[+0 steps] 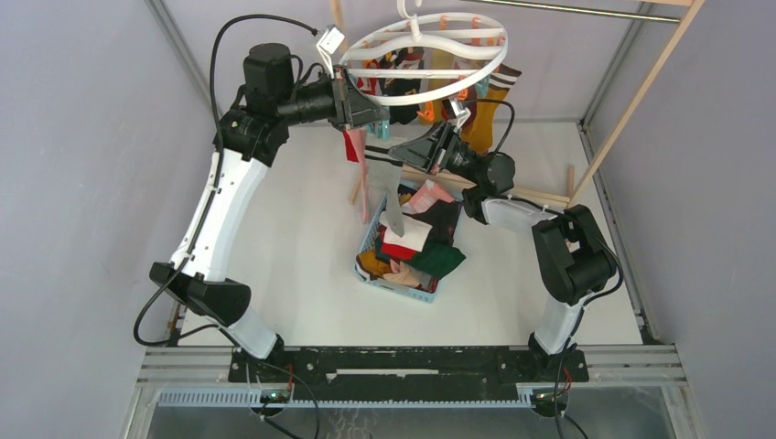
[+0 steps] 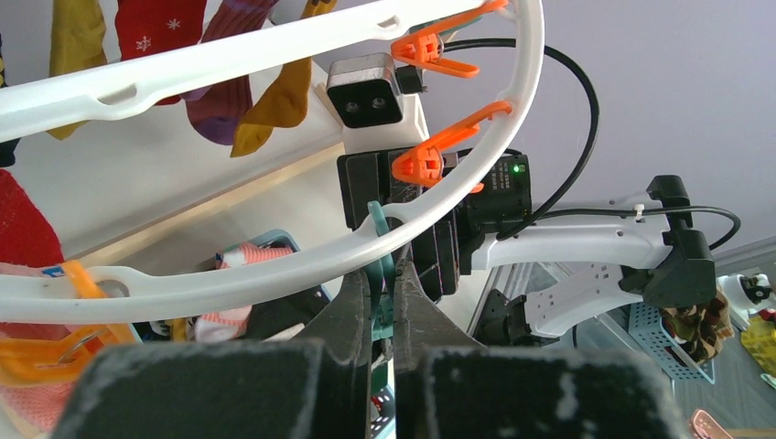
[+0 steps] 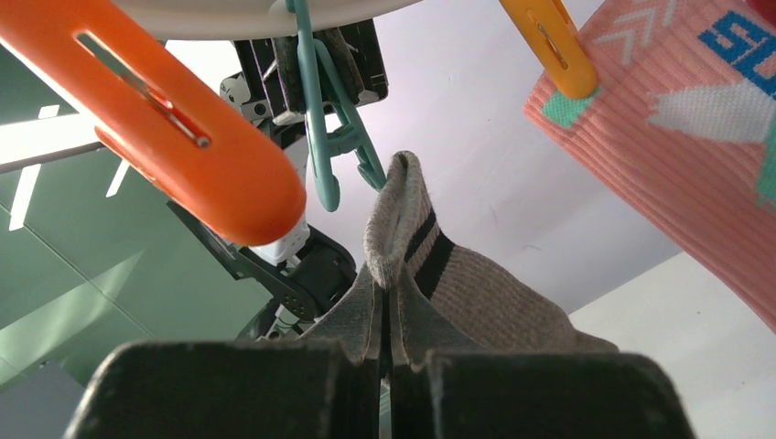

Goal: Clip the socks to the hanger
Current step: Clamp the sock onto the hanger.

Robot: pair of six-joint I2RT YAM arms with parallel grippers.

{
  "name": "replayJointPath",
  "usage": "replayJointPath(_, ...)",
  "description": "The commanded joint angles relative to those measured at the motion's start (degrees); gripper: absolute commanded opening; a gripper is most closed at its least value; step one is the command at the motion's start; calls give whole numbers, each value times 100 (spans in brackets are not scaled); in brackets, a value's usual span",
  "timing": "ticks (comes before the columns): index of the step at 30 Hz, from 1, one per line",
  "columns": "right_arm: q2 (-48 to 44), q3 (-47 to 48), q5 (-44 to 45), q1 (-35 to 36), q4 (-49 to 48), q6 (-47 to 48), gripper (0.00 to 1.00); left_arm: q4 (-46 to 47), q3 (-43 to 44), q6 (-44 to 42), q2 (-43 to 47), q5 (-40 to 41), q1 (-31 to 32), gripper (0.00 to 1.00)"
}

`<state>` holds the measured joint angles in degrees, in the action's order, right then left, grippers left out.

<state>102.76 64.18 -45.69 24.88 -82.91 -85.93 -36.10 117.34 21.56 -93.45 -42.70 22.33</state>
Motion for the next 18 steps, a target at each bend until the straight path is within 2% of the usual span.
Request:
replayJointPath(1,-284,207,-214,-47,-401,-106,0,31,-99,-6,56,-308,-9,0)
replayJointPath(7,-309,154,-542,-3,-401,-141,0,59,-88,-26,97,-358,-9,0)
replayJointPath(18,-103,436,-372,-17,-402,-245,0,59,-202,-48,64,-597,-11,0)
